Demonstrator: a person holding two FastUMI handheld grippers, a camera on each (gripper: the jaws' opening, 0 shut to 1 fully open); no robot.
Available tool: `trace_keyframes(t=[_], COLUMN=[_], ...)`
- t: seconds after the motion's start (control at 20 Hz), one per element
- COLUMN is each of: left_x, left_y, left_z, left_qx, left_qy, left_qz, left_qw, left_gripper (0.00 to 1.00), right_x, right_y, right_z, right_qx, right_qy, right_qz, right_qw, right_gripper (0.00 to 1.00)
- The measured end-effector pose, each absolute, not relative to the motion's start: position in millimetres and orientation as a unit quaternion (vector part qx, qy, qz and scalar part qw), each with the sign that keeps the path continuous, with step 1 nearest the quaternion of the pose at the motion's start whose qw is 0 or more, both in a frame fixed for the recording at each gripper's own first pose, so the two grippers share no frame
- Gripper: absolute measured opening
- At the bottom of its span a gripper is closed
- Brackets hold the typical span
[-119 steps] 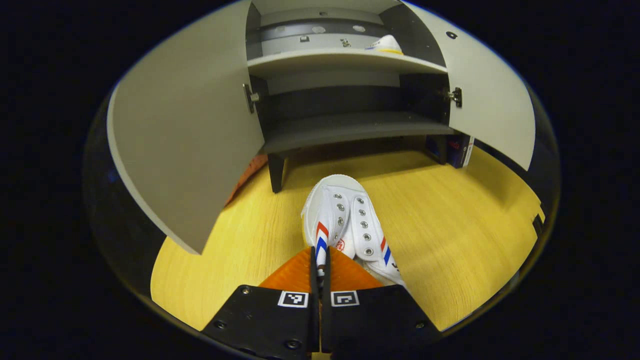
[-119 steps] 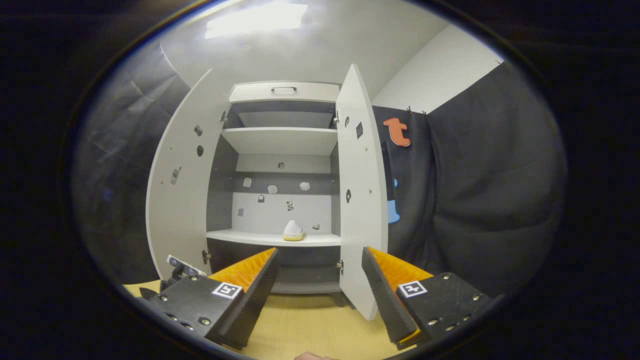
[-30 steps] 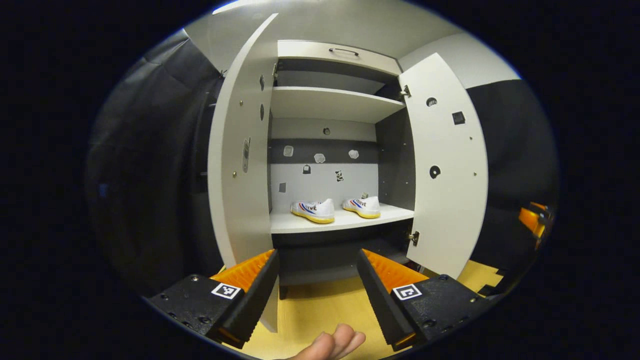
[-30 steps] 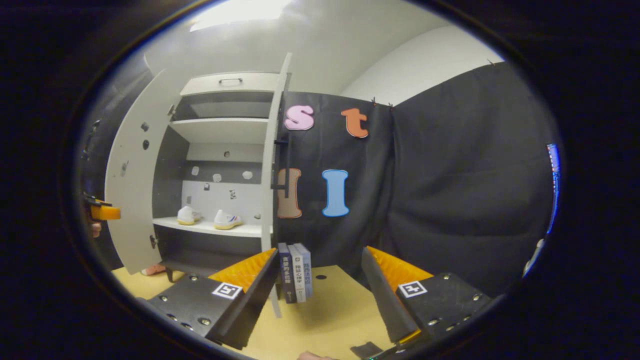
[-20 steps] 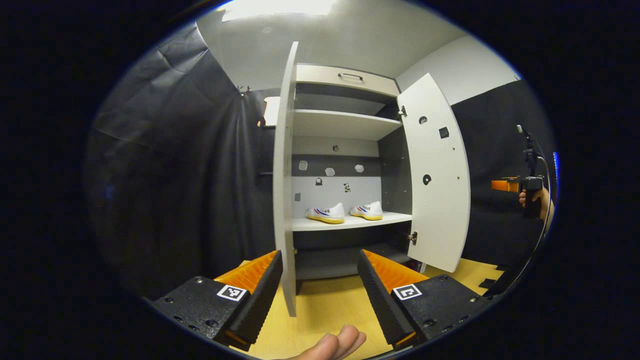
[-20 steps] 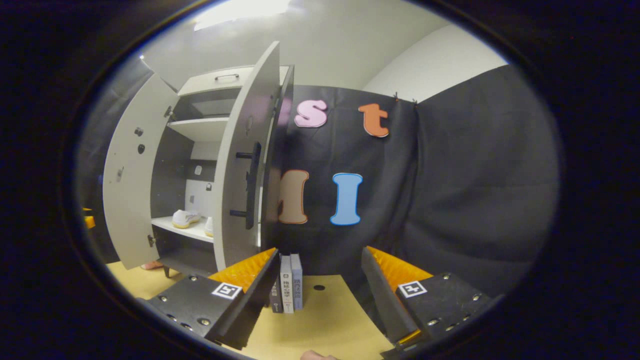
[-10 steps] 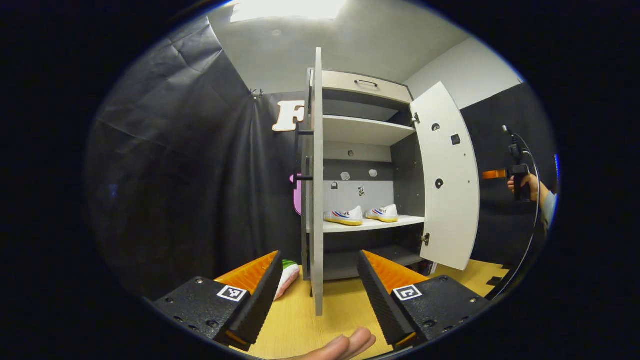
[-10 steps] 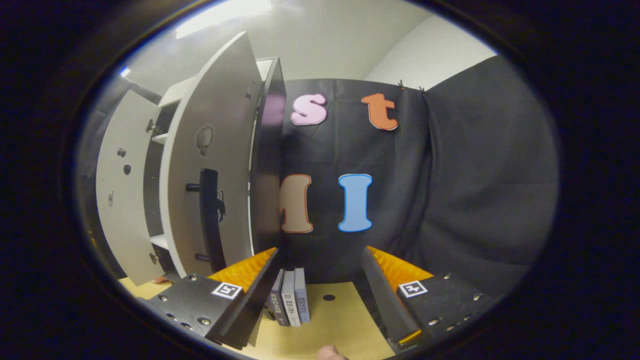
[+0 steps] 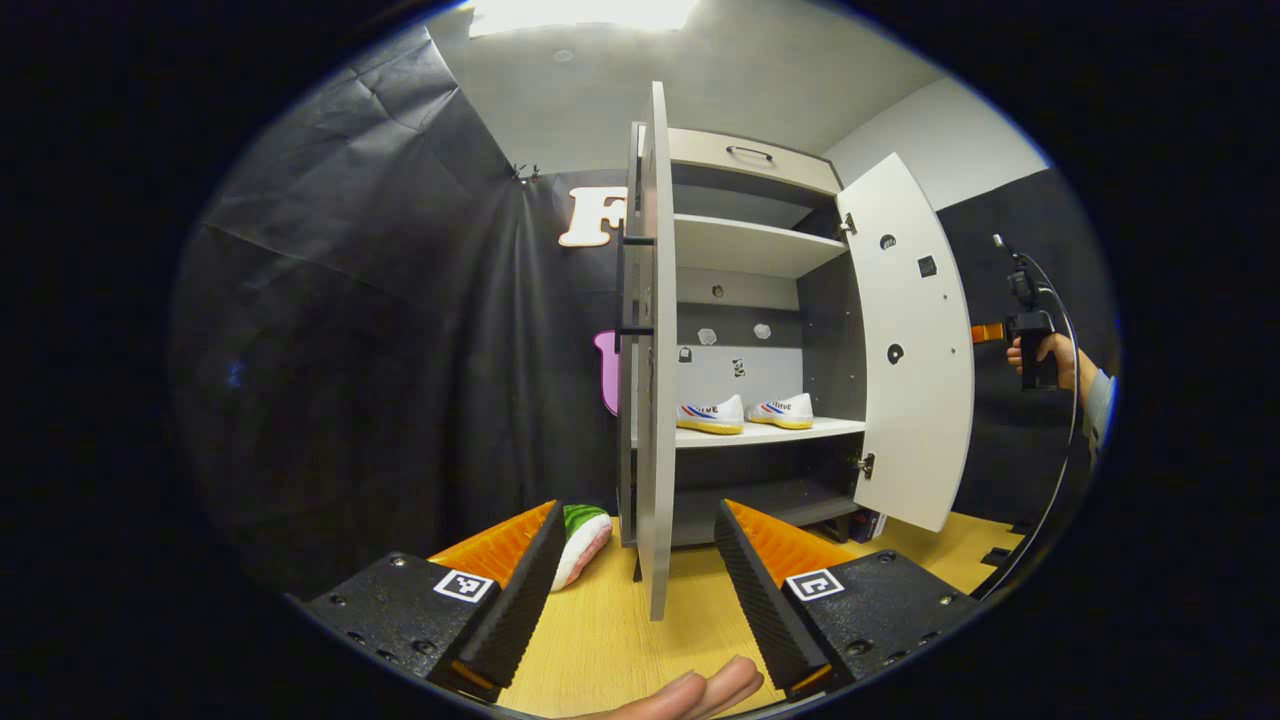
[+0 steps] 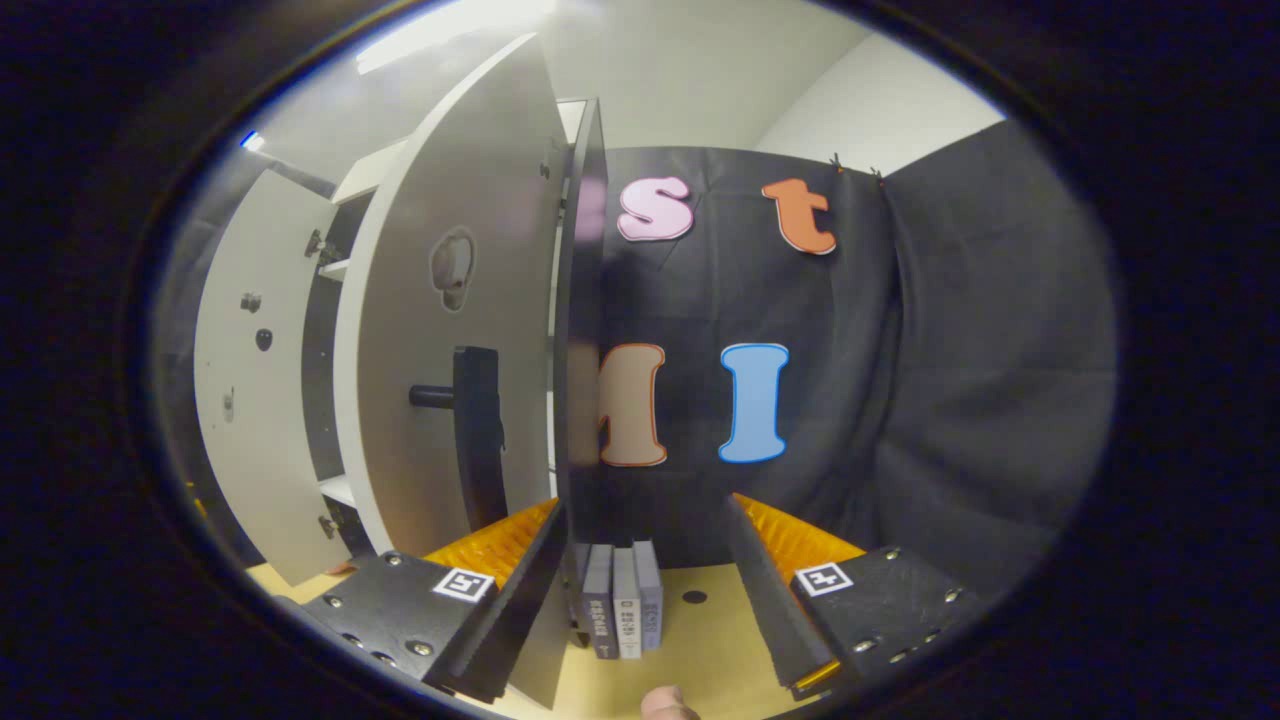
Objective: Grab one shoe with the right hand and put it into the shoe cabinet, grab the other shoe with the left hand and put it into the shoe cabinet; then close the right door with the right hand and the left door with the left hand.
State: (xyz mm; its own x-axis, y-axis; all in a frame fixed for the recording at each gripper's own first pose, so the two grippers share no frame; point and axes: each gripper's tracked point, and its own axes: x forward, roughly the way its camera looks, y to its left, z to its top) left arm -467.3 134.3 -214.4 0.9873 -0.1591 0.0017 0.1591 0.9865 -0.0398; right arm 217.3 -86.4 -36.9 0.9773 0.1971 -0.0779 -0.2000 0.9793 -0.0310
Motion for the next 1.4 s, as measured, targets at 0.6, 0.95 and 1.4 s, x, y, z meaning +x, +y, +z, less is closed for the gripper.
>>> trace_keyframes(t=[0.6, 0.95, 1.4], left_x=[-467, -464, -431], left_y=[125, 154, 189], left_z=[-218, -223, -185], left_qx=[-0.022, -0.017, -0.016], left_qy=[0.012, 0.027, 0.007], left_qz=[-0.092, -0.059, -0.055], left_qw=[0.995, 0.998, 0.998], left_gripper=[0.91, 0.91, 0.90], right_x=[203, 195, 142], right_y=[47, 97, 96], right_z=[-58, -128, -149], right_qx=[-0.072, -0.098, 0.011], right_qy=[0.040, 0.099, 0.098], right_qz=[0.180, 0.193, 0.196], right_qw=[0.980, 0.971, 0.976], right_gripper=[0.94, 0.95, 0.95])
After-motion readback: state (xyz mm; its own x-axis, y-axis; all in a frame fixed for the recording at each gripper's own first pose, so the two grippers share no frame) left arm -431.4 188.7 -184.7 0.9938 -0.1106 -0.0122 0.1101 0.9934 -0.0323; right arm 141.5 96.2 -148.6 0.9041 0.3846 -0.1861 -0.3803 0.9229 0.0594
